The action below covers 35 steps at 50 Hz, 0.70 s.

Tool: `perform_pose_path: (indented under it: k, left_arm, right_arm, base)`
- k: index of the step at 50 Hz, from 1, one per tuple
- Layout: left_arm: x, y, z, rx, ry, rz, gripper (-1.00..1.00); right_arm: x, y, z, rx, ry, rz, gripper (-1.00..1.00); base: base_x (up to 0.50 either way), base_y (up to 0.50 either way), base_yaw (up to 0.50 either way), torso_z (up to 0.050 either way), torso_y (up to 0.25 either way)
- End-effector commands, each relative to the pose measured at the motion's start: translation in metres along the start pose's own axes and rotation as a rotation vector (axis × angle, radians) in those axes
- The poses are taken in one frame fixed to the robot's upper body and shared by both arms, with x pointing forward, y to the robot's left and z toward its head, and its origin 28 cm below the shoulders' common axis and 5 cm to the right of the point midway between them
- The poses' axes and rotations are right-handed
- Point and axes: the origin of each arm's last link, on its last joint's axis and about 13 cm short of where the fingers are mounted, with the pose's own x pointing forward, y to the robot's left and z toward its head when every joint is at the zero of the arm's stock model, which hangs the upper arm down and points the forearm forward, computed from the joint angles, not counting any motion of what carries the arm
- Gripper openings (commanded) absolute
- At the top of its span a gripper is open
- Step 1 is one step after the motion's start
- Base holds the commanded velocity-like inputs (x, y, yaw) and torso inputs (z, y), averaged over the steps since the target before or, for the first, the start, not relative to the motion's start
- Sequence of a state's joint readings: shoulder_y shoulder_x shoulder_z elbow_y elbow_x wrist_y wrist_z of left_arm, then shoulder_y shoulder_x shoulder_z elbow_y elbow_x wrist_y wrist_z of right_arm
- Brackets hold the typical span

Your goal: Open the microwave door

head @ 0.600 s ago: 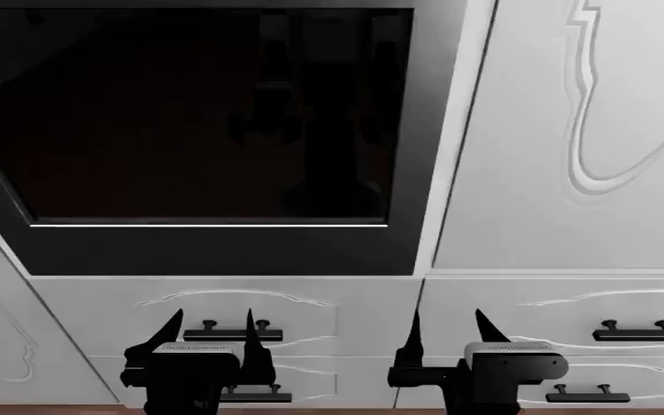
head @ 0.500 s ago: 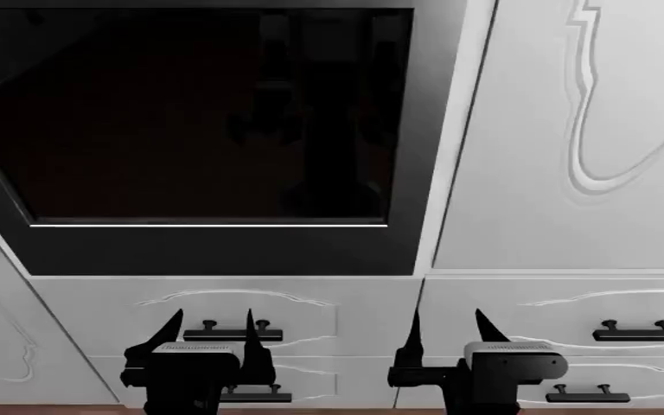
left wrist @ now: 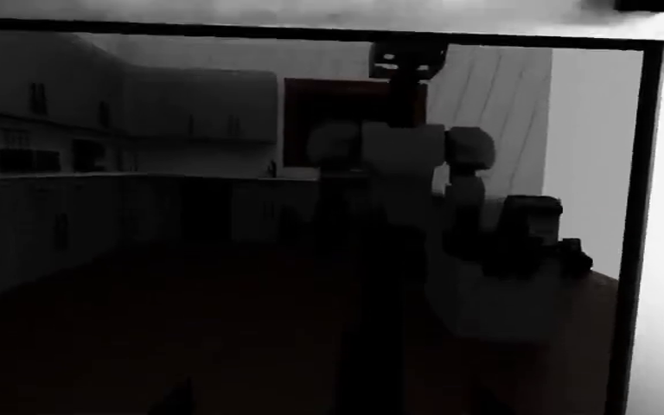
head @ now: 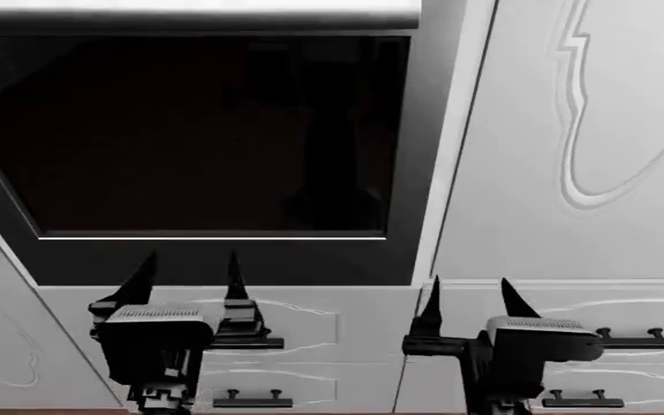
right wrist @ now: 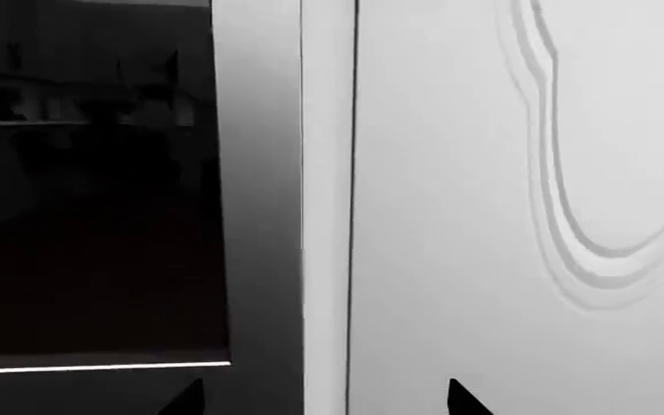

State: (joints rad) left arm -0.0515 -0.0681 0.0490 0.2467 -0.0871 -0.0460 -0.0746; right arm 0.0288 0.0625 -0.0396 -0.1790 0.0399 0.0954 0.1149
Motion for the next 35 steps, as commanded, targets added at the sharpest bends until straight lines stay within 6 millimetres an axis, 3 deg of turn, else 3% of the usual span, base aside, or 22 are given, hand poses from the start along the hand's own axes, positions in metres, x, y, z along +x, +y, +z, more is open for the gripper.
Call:
perform_pose_path:
  k: [1, 9, 17, 24, 35]
  left_arm:
    - [0.031, 0.002, 0.079, -0.017, -0.248, -0.015, 1.0]
    - [0.055, 0.011, 0.141, 0.013, -0.448, -0.009, 1.0]
    - [0.06, 0.013, 0.197, 0.022, -0.612, -0.017, 1.0]
    - [0.059, 0.015, 0.227, 0.033, -0.704, -0.011, 1.0]
    - [0.046, 0.019, 0.264, 0.03, -0.8, -0.011, 1.0]
  right_arm:
    - [0.019, -0.008, 0.063, 0.004, -0.188, -0.05, 1.0]
    - [0.027, -0.02, 0.141, -0.015, -0.425, -0.088, 1.0]
    - [0.026, -0.027, 0.206, -0.034, -0.622, -0.097, 1.0]
    - [0.018, -0.031, 0.241, -0.057, -0.73, -0.101, 1.0]
    - [0.003, -0.037, 0.281, -0.076, -0.869, -0.11, 1.0]
  base:
    - [0.0, 0.0, 0.0, 0.05, 0.0]
    - [0.0, 0.0, 0.0, 0.05, 0.0]
    - [0.0, 0.0, 0.0, 0.05, 0.0]
    - [0.0, 0.0, 0.0, 0.05, 0.0]
    - [0.0, 0.0, 0.0, 0.05, 0.0]
